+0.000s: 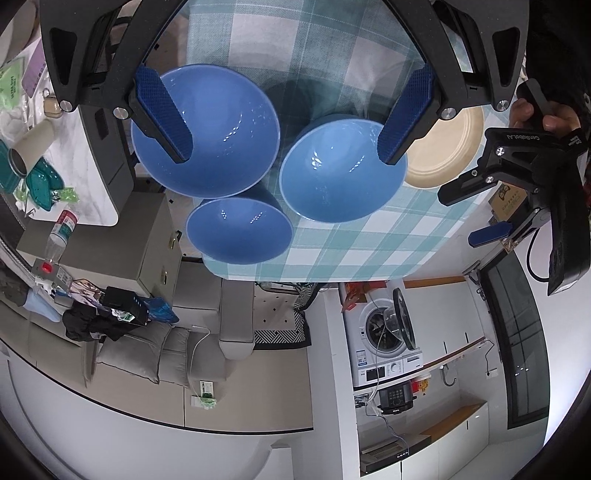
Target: Organize plates and bowls
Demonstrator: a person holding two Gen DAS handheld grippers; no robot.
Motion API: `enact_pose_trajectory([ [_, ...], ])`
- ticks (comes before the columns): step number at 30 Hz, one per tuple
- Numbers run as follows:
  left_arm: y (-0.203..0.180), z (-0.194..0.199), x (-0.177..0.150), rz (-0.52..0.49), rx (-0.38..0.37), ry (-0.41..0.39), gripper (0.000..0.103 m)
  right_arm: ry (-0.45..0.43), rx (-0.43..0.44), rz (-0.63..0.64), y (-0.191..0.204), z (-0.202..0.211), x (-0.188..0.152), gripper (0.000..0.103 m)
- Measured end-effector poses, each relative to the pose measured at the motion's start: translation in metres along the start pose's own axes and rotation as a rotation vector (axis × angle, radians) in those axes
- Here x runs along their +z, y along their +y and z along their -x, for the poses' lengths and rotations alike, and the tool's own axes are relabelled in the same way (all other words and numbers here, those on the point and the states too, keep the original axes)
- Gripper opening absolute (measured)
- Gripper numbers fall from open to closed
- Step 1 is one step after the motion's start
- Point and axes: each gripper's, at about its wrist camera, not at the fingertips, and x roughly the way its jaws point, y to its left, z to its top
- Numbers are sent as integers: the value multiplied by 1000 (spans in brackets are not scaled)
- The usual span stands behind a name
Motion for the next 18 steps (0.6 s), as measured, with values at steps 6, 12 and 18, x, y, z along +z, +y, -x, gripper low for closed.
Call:
enact_pose_trajectory([
  [6,-1,-16,9,10,-17,13,103,15,-12,-13,-8,-6,10,102],
  [12,-2,-31,18,4,-28,23,103,25,-29,-18,-16,-12,19,102],
  [18,0,-44,26,-2,-33,33,103,41,-42,-28,-23,-21,27,102],
])
